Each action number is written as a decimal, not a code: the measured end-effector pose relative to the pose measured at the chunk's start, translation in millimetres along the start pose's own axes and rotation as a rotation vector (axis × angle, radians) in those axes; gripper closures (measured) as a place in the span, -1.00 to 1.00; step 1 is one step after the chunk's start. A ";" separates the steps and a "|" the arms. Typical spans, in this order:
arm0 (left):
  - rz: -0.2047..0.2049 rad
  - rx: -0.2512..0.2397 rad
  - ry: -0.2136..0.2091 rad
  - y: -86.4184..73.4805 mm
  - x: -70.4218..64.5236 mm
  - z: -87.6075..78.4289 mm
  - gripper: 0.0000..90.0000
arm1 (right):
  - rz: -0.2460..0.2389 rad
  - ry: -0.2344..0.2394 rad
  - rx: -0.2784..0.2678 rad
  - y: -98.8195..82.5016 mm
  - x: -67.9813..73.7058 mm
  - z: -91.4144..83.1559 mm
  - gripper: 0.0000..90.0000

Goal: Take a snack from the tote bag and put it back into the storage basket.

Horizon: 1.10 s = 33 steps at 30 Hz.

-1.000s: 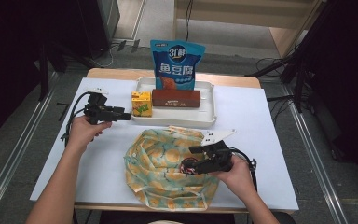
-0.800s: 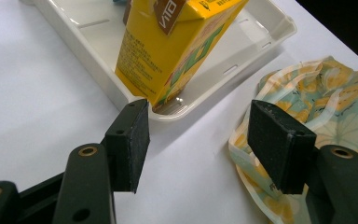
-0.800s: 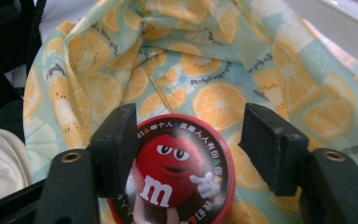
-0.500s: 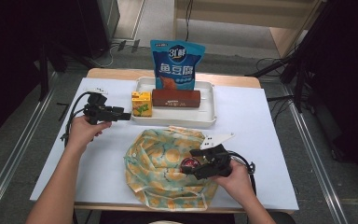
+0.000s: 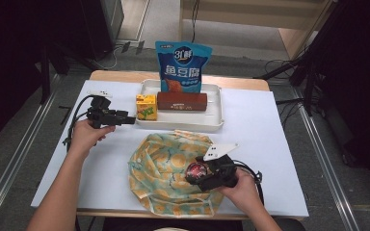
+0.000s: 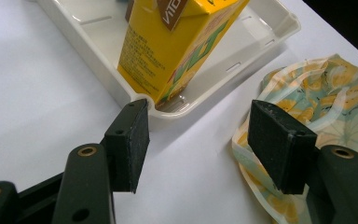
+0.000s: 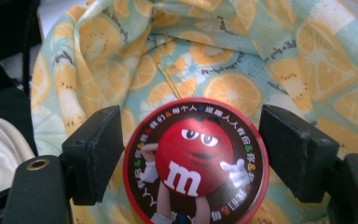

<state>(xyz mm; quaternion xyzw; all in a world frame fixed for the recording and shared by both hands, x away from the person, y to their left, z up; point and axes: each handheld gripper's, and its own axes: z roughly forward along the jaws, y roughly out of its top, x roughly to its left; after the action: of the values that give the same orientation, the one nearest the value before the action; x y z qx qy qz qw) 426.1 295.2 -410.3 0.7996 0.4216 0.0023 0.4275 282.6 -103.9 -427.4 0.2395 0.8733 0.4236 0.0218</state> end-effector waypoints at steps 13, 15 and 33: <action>0.001 0.005 0.001 -0.1 0.2 0.8 -0.13 | -0.020 -0.007 0.064 -12.5 -0.4 14.1 -0.57; -0.001 0.003 0.002 -0.2 0.4 0.7 -0.13 | -0.011 0.006 0.071 -13.7 -2.6 16.3 -0.57; -0.003 0.008 -0.003 -0.5 1.0 1.9 -0.14 | -0.004 0.035 0.072 -4.4 -8.4 13.4 -0.46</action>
<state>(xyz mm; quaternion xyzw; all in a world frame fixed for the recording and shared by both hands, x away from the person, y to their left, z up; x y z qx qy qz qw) 427.0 294.7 -412.2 0.8007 0.4221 -0.0014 0.4251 291.5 -100.1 -440.6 0.2310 0.8886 0.3962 -0.0016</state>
